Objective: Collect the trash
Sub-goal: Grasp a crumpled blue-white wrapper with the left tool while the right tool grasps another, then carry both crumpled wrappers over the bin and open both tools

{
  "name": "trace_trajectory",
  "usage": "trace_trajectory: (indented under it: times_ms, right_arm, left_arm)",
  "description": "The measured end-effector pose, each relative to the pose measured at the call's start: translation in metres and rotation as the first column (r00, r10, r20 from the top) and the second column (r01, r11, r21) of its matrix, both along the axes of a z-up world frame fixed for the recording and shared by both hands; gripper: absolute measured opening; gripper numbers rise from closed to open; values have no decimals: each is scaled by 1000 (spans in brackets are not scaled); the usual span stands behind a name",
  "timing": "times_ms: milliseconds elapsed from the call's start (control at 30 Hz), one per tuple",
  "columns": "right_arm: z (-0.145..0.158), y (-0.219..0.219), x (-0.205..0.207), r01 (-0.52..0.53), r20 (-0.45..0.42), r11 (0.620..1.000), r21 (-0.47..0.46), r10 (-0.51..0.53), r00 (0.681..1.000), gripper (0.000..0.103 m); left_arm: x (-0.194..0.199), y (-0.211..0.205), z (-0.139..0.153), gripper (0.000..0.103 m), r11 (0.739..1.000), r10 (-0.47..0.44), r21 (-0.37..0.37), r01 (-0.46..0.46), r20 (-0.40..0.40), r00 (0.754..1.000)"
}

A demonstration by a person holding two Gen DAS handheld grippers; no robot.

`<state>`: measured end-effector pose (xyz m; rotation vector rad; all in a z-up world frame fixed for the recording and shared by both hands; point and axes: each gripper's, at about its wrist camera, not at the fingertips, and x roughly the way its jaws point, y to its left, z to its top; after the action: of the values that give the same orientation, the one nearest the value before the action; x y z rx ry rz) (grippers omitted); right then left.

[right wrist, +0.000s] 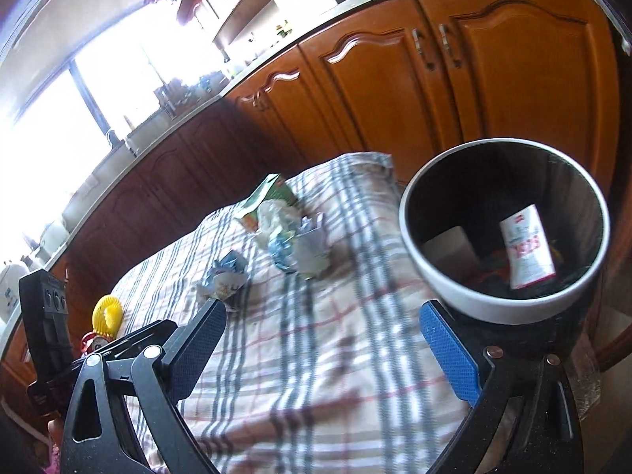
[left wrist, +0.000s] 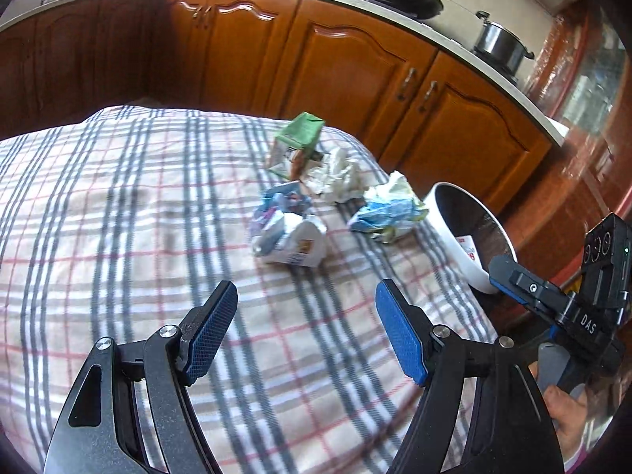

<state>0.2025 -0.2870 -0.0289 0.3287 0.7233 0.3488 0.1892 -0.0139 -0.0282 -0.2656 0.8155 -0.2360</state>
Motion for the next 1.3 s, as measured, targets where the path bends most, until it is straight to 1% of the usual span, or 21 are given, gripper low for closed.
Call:
trace_trajectory:
  times_ms: [233,467,567,633,667,733,767,800,833,867,900,933,1000,1033,1067,1100,1300]
  right_arm:
    - [-7,19,12,-20,-29,1000,-22,19,999,99]
    - [-8,30,31,-33,-28,998,-48,31,999,98]
    - [-9,36,42,-47,-28,998,-51,46,999,92]
    - [-10,40,50,-51,-32,997,-57,49,998,83]
    - [-11,41,55,-52,-38,997,-56,50,998,82]
    - [-16,43,66,-53,-54,997,-48,51,997,75]
    - [-17,44,70,-54,-60,998,-46,51,997,73]
    - [-19,45,73,-54,-65,997,-47,51,997,68]
    - [-21,47,76,-56,-72,997,-52,52,996,58]
    - [-22,48,78,-60,-78,997,-52,55,995,50]
    - [-24,49,80,-68,-86,996,-49,63,994,43]
    - [-24,49,78,-69,-86,996,-50,64,994,41]
    - [-21,48,72,-61,-63,997,-57,57,996,35]
    - [-19,46,67,-57,-49,997,-53,54,997,34]
    - [-17,44,64,-54,-39,997,-49,52,998,33]
    - [-15,41,58,-51,-30,998,-43,49,998,33]
    - [-3,31,39,-42,-1,999,-25,42,999,32]
  left_arm:
    - [7,9,-3,75,1000,5,-4,-6,-11,1000]
    - [26,6,-10,76,1000,-10,0,10,-36,999]
    - [37,4,-12,76,1000,-10,0,10,-42,999]
    - [44,3,-15,76,1000,-13,8,13,-44,999]
    - [49,2,-16,76,1000,-11,13,12,-47,999]
    - [59,1,-19,76,1000,-13,12,13,-57,998]
    - [63,1,-21,76,1000,-12,9,12,-62,998]
    - [67,1,-23,75,1000,-11,8,12,-69,998]
    - [70,0,-26,67,1000,-12,8,13,-75,997]
    - [73,0,-28,58,1000,-23,6,23,-81,996]
    - [75,-1,-30,44,999,-37,-2,37,-87,995]
    - [74,-2,-30,42,999,-45,-2,45,-85,995]
    - [70,-4,-26,34,998,-49,24,50,-58,997]
    - [67,-5,-24,26,998,-56,33,58,-52,997]
    - [65,-6,-23,21,997,-62,32,63,-49,997]
    - [62,-6,-21,18,997,-70,27,71,-45,997]
    - [39,-10,-8,14,995,-95,22,95,-15,995]
